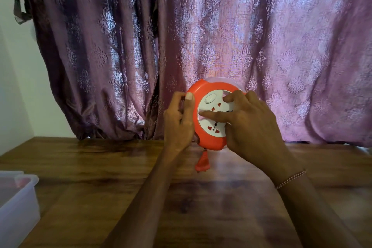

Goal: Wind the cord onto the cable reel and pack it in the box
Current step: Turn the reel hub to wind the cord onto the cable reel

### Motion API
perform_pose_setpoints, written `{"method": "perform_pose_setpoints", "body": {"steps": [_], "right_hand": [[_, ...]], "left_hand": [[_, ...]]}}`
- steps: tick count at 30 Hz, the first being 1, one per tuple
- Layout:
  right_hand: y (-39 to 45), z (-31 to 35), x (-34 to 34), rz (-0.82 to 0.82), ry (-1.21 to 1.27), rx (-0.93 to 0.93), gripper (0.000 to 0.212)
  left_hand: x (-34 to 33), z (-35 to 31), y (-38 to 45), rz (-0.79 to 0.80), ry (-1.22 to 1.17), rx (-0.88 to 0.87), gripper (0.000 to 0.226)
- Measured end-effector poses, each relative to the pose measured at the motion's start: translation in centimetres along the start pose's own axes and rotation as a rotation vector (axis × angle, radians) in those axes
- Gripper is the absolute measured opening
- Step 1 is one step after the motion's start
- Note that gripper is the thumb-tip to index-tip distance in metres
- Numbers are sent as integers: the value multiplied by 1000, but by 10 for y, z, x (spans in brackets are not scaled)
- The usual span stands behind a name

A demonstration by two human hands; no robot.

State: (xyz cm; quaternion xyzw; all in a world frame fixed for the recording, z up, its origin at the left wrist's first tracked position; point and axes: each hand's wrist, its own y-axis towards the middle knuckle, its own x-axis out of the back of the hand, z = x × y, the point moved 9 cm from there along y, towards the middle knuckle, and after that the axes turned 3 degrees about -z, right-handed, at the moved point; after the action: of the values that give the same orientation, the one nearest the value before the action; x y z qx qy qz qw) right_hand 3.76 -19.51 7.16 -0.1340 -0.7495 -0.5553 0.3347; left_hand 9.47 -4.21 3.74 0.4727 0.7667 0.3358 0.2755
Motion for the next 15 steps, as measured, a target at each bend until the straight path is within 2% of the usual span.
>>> {"method": "perform_pose_setpoints", "body": {"steps": [9,15], "right_hand": [[-3,-7,6,-99,92,-159,61],[-7,-15,6,-172,65,-262,65]], "left_hand": [[-3,-5,-3,33,9,-18,34],[-5,-4,-3,42,4,-26,28]]}}
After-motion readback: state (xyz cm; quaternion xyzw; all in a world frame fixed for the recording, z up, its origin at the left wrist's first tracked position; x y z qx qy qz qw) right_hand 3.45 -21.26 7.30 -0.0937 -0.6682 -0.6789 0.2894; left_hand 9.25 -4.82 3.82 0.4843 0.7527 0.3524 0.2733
